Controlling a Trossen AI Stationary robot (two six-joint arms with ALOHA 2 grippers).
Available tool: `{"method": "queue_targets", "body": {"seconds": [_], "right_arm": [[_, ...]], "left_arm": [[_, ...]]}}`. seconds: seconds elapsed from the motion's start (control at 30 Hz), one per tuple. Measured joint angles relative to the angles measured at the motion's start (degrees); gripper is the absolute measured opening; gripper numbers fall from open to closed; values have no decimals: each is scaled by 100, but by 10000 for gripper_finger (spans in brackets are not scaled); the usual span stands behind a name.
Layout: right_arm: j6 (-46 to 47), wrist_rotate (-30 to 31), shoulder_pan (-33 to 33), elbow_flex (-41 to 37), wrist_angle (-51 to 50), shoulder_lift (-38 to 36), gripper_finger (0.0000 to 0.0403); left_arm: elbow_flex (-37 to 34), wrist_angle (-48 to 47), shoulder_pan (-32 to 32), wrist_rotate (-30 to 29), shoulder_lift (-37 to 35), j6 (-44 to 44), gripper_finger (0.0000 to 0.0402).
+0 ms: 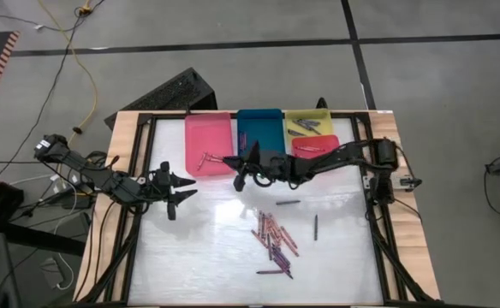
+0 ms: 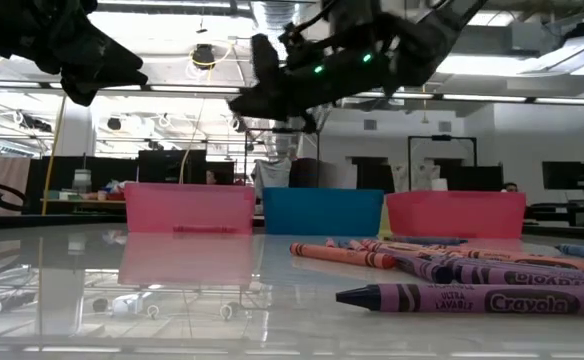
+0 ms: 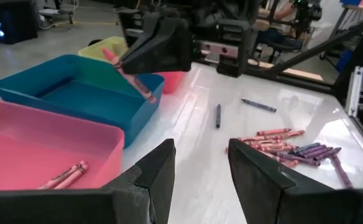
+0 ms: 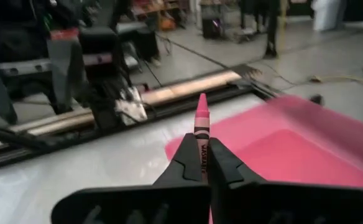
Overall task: Sort crayons
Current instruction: Put the pink crayon into the pink bin
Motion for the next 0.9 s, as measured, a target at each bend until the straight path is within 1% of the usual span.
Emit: {"method": "queue_targets", "body": {"seconds": [0.1, 0.23, 0.37, 0.43, 0.6, 0.73, 0.9], "right_arm": [[-49, -298, -110, 338, 162, 454, 2], [-390, -317, -148, 888, 143, 991, 2], [-598, -226, -259, 1276, -37, 1248, 3], [-598, -46, -342, 1283, -362, 1266, 7], [-577, -13, -565, 1311, -723, 1339, 33], [-584, -17, -632, 1311, -868, 1336, 54], [-595, -19, -673, 1311, -872, 1336, 65]], "left_arm": [[0, -5, 1, -67, -1, 2, 139], [0, -45, -2, -69, -1, -54, 139], [0, -91, 0, -49, -2, -208, 139], [0, -108, -2, -50, -1, -259, 139], [0, -127, -2, -56, -1, -262, 139], [0, -123, 1, -58, 1, -262, 139], [0, -123, -2, -58, -1, -302, 139]]}}
